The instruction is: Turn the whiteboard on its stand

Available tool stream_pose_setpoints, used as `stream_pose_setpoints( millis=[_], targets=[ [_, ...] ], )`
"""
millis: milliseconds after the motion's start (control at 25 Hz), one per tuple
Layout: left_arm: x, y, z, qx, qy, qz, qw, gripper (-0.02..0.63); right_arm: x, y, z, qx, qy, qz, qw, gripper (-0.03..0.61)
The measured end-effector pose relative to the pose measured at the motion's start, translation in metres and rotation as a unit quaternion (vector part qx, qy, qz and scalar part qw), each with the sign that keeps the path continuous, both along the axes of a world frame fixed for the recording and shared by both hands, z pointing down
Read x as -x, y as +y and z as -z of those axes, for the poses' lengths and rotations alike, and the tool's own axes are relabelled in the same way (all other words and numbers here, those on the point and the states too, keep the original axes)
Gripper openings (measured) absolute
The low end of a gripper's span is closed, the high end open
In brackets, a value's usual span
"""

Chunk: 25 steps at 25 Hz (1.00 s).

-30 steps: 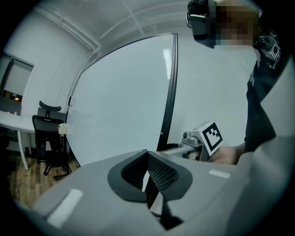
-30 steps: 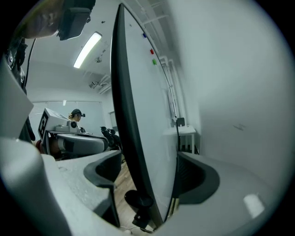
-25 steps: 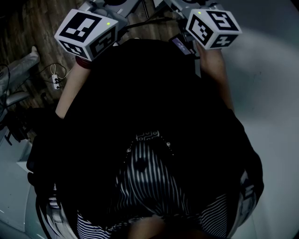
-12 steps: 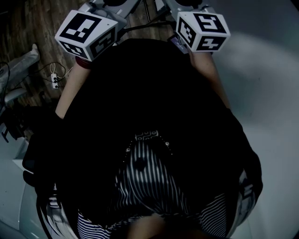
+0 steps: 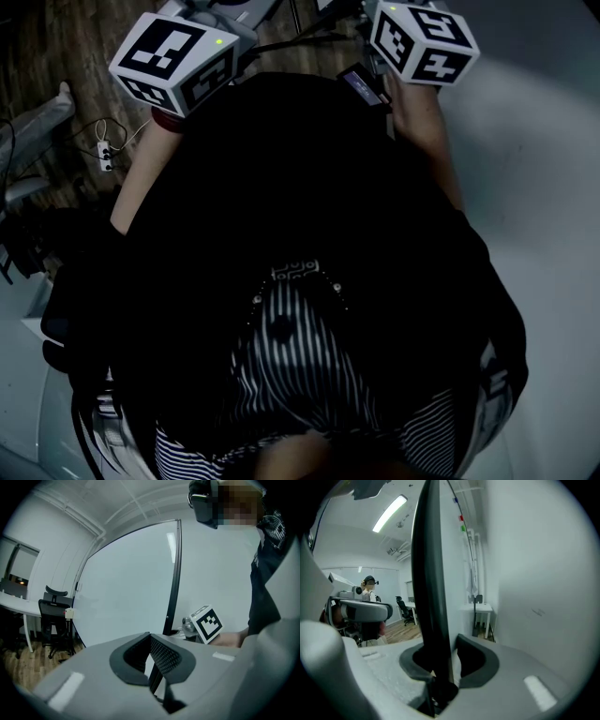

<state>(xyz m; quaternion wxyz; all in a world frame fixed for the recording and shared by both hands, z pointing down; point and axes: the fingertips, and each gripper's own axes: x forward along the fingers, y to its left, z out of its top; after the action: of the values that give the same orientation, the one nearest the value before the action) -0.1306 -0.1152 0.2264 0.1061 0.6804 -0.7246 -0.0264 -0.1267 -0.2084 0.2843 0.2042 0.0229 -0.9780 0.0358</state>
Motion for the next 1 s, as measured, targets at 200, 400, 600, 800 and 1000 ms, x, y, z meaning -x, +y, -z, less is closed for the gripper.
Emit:
stream_pose_setpoints(
  millis=[200,400,600,800,1000],
  targets=[
    [-0.006,0.009,-0.005,0.003,0.008,0.000,1.0000,-0.003,-0.008,-0.008,0.000,0.002,0.003,-0.021,1.000,0.097],
    [0.000,0.012,-0.009,0.008,0.009,0.005,0.9999,-0.003,-0.020,-0.025,-0.008,0.006,0.009,-0.038,0.999,0.083],
    [-0.004,0.017,-0.011,0.010,0.011,0.003,0.9999,-0.003,-0.045,-0.035,-0.008,-0.008,0.014,-0.044,0.999,0.072],
    [-0.021,0.005,-0.011,0.010,0.009,-0.025,0.9996,-0.003,-0.068,-0.039,-0.006,-0.022,0.015,-0.050,0.998,0.065],
    [-0.032,-0.003,-0.010,0.010,0.006,-0.042,0.9990,-0.003,-0.084,-0.028,-0.004,-0.022,0.017,-0.049,0.998,0.064]
  ],
)
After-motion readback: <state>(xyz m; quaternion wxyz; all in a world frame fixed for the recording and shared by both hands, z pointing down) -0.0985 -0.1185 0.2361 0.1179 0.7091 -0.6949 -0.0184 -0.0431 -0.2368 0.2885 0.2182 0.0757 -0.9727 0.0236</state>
